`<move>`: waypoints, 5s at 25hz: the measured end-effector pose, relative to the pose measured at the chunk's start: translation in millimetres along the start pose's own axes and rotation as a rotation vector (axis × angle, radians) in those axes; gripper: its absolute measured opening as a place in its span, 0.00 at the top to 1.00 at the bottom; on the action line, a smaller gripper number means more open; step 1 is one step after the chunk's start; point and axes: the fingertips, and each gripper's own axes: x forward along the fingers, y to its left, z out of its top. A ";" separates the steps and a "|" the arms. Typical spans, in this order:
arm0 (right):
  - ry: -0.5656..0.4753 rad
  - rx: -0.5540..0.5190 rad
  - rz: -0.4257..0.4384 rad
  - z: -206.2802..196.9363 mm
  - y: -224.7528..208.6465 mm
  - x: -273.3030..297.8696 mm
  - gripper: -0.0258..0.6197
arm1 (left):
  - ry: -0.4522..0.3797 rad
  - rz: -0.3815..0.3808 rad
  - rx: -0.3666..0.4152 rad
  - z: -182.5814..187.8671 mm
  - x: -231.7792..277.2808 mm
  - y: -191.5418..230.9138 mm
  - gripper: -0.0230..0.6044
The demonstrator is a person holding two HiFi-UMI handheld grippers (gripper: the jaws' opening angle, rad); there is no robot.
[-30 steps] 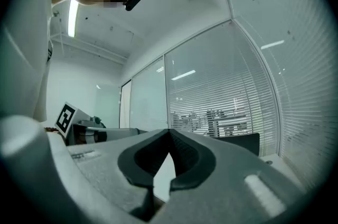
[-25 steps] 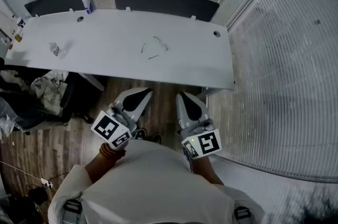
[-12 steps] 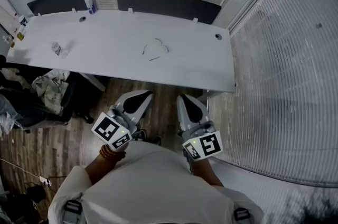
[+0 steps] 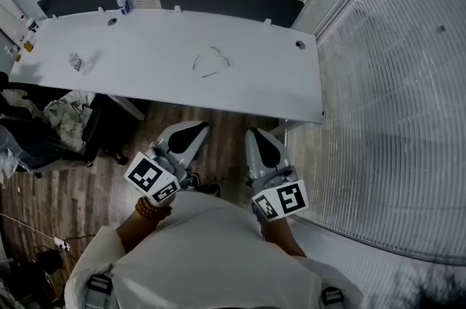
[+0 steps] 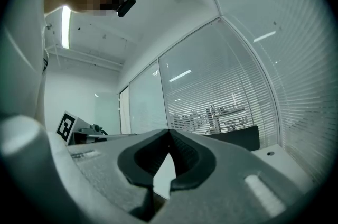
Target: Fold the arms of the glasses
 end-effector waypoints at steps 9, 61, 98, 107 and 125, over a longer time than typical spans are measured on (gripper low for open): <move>0.028 0.010 0.011 -10.3 -21.8 -21.1 0.96 | 0.003 0.029 -0.009 -17.2 14.7 -17.3 0.96; 0.249 0.042 0.000 -62.6 -183.1 309.1 0.96 | 0.146 0.066 -0.152 -21.0 202.6 300.1 0.96; 0.583 -0.026 0.086 -279.3 -251.4 371.6 0.92 | 0.405 0.128 -0.133 -187.8 228.6 392.3 0.92; 0.730 -0.093 0.156 -347.4 -267.3 394.6 0.84 | 0.504 0.149 -0.144 -236.9 235.7 431.0 0.84; 1.021 -0.235 0.315 -460.2 -273.3 401.7 0.82 | 0.631 0.186 -0.207 -321.2 225.5 480.5 0.75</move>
